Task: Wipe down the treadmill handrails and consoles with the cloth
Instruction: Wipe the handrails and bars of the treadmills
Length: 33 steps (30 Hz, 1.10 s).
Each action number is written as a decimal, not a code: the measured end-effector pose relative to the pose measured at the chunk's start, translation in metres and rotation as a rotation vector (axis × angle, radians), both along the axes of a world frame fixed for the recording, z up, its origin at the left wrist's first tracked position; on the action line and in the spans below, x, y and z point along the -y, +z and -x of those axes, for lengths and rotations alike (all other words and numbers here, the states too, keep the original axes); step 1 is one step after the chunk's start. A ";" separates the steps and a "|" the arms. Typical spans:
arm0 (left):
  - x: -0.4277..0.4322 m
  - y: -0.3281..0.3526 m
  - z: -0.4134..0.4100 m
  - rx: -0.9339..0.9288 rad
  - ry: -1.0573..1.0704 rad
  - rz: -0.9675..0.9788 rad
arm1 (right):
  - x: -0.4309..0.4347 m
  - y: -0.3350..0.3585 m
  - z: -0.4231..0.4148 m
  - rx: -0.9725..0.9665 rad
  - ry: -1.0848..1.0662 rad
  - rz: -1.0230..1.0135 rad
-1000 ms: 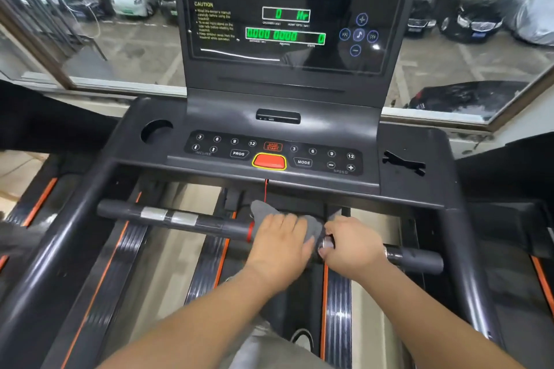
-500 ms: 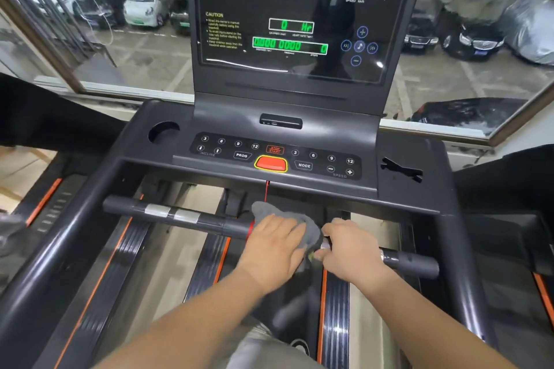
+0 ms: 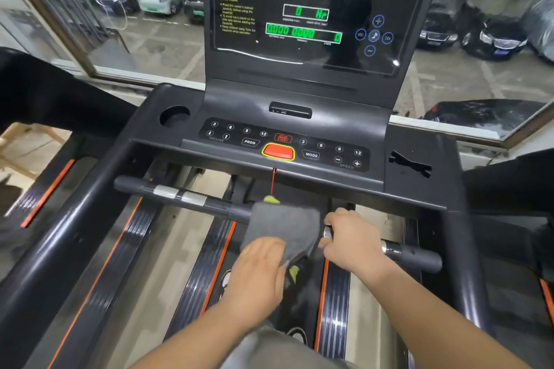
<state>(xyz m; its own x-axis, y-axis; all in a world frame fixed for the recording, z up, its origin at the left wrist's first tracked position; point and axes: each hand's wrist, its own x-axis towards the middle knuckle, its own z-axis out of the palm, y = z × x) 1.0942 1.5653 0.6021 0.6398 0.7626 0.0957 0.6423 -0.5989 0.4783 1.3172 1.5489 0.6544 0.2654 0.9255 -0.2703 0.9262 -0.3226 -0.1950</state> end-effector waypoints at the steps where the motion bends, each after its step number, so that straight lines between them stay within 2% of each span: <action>1: 0.006 -0.004 0.008 0.003 0.103 0.107 | -0.001 -0.001 -0.001 -0.005 -0.003 0.010; 3: 0.011 -0.002 0.013 0.166 0.462 0.487 | -0.002 -0.001 -0.002 -0.011 -0.010 0.018; 5: 0.006 -0.004 0.015 0.446 0.876 0.903 | -0.002 -0.002 -0.002 -0.009 -0.009 0.017; 6: 0.004 -0.004 0.012 0.595 1.011 1.057 | -0.002 -0.002 -0.002 -0.008 -0.007 0.017; 8: 0.000 0.002 -0.001 0.831 1.144 1.286 | -0.002 -0.002 -0.002 -0.011 -0.005 0.014; 10: -0.009 0.011 -0.021 1.004 1.182 1.410 | -0.002 -0.001 -0.002 -0.015 -0.008 0.015; 12: -0.018 0.016 -0.044 1.101 1.142 1.515 | -0.002 -0.002 -0.001 -0.014 -0.007 0.018; 13: -0.024 -0.003 -0.052 1.092 1.125 1.532 | -0.003 -0.001 -0.001 -0.010 -0.008 0.026; 16: -0.027 0.011 -0.060 1.082 1.136 1.503 | -0.003 0.001 -0.001 -0.008 -0.005 0.035; 23: -0.011 0.043 -0.046 1.161 1.054 1.647 | -0.002 0.002 -0.001 -0.010 -0.010 0.037; 26: -0.006 0.076 -0.031 1.118 0.947 1.575 | 0.000 0.003 -0.001 -0.013 -0.009 0.023; 28: -0.014 0.099 -0.025 1.113 0.782 1.424 | 0.002 0.003 -0.004 -0.054 -0.019 0.035; 30: -0.027 0.131 -0.028 1.044 0.671 1.092 | 0.004 0.006 -0.013 -0.170 -0.058 0.071; 32: -0.037 0.147 -0.039 0.797 0.507 0.686 | 0.009 0.012 -0.025 -0.244 -0.090 0.105; 33: -0.040 0.140 -0.044 0.613 0.412 0.513 | 0.012 0.015 -0.031 -0.187 -0.076 0.114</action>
<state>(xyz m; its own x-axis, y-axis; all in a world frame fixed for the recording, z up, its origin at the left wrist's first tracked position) 1.1385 1.6056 0.7417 0.2548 0.9633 -0.0850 0.3026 0.0040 0.9531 1.3478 1.5368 0.6692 0.2688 0.8655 -0.4227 0.8497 -0.4197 -0.3192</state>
